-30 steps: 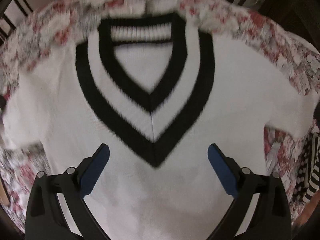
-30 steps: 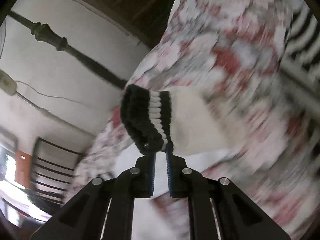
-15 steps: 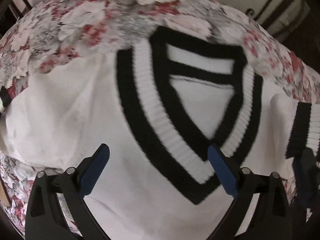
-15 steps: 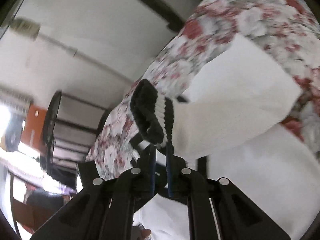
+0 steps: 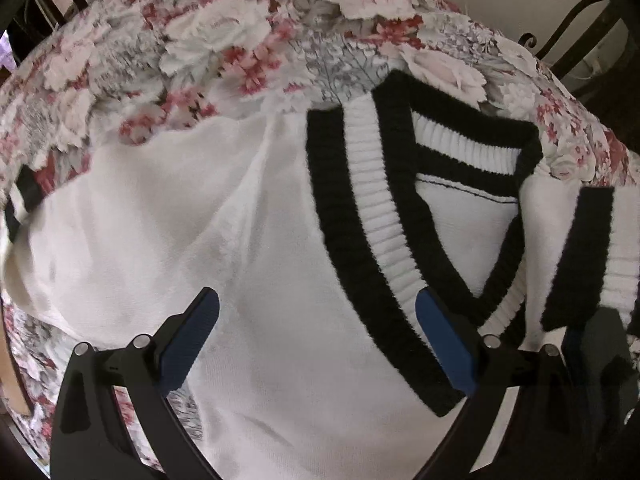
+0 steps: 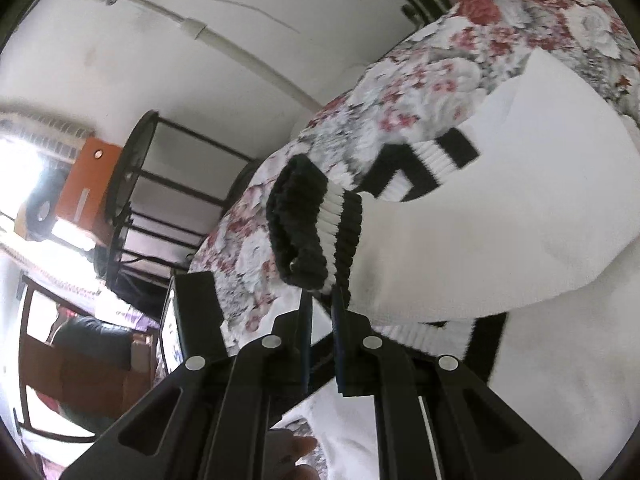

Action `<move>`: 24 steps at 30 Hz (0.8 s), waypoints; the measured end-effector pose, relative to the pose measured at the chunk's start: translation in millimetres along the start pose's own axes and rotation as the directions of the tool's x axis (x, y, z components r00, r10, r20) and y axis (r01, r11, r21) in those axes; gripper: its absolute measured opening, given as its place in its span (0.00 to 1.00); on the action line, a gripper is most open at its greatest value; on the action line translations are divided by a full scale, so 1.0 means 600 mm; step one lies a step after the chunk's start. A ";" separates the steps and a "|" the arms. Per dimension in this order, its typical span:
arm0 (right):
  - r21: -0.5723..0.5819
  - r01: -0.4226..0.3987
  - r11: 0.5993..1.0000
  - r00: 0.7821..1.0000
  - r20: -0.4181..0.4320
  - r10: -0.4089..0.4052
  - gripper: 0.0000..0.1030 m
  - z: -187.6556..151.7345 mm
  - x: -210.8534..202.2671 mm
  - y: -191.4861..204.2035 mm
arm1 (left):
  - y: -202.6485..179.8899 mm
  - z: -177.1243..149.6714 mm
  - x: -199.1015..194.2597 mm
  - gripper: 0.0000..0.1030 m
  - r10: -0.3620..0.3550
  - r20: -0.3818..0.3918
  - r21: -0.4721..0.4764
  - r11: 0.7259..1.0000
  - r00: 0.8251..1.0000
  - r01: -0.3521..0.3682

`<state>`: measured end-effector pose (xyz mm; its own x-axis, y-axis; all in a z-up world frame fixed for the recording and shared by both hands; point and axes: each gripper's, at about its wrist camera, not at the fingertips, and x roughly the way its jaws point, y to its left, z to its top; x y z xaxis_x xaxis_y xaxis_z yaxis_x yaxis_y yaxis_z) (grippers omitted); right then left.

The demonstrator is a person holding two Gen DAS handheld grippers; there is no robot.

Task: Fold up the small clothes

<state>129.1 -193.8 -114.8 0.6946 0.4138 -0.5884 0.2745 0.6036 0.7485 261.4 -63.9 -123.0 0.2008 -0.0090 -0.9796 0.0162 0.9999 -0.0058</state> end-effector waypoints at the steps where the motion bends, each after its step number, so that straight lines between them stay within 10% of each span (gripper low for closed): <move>1: -0.007 -0.008 1.000 1.000 -0.006 0.008 0.10 -0.001 0.001 0.005 | 0.006 0.003 -0.006 0.94 0.008 0.012 -0.003 1.000 1.000 -0.008; 9: -0.071 -0.054 0.996 0.997 -0.057 0.050 0.10 -0.016 0.026 0.045 | 0.076 0.026 -0.034 0.93 0.086 0.071 -0.031 0.996 0.994 -0.084; 16: -0.108 -0.032 0.994 0.992 -0.122 0.019 0.11 -0.032 0.073 0.058 | 0.129 0.014 0.026 0.93 0.111 -0.023 -0.073 0.991 0.994 -0.112; 24: 0.070 -0.001 0.998 0.987 -0.160 0.012 0.21 -0.012 0.074 -0.011 | 0.201 0.030 0.020 0.93 0.075 0.000 -0.231 0.970 0.997 -0.073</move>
<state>153.2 -174.6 -148.1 0.5823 0.5248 -0.6209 0.3201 0.5540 0.7685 283.5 56.4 -131.8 0.2014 0.0659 -0.9773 -0.2246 0.9742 0.0194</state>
